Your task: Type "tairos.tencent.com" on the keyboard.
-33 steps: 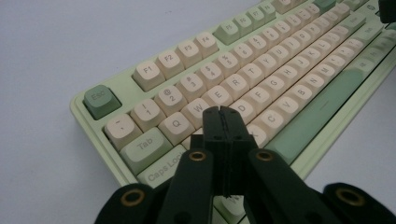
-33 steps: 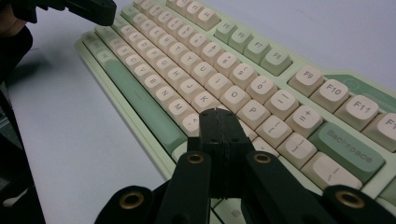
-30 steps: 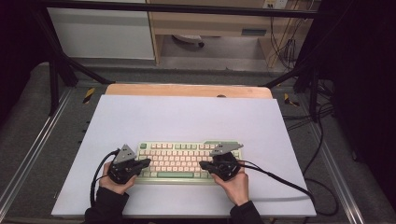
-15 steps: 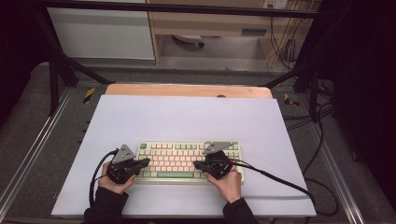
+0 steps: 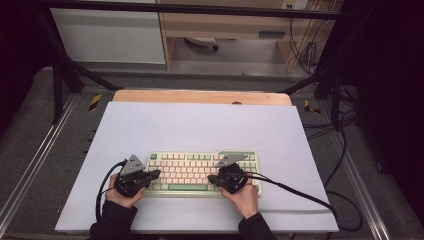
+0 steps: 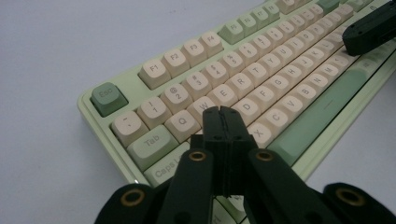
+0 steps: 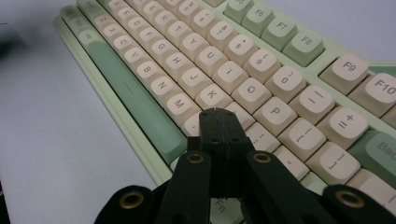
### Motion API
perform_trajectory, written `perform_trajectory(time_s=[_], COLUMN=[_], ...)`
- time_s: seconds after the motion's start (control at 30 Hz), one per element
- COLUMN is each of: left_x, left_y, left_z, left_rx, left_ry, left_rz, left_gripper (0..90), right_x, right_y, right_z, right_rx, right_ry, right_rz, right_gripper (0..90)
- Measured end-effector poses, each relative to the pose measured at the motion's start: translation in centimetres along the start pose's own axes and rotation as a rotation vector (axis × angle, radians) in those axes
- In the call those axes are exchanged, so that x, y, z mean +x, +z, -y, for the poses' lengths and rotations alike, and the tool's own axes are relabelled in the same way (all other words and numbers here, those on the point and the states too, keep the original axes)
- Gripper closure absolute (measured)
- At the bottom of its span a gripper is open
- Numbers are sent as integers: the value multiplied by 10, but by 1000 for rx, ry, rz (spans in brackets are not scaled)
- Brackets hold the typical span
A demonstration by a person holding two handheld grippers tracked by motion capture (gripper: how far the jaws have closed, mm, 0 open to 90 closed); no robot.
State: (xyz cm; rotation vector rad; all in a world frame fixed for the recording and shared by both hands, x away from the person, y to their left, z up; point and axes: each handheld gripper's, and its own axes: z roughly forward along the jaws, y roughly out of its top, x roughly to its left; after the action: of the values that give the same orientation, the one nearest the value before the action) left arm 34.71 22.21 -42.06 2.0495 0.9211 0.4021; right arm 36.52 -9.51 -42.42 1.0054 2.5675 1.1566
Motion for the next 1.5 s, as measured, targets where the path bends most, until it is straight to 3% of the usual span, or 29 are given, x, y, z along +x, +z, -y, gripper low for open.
perform_trajectory(time_s=[0.4,0.8,1.5], left_x=[0,0,-5], left_y=[0,-1,2], left_z=[0,0,-3], left_rx=[-1,-2,-6], left_ry=[1,2,3], left_rz=[0,2,9], left_gripper=[900,900,900], right_x=[1,0,-26], right_y=[2,-13,-44], right_z=[1,-3,17], right_rx=[12,-15,-50], right_ry=[-5,-9,42], right_rz=[5,6,46], right_gripper=[900,900,900])
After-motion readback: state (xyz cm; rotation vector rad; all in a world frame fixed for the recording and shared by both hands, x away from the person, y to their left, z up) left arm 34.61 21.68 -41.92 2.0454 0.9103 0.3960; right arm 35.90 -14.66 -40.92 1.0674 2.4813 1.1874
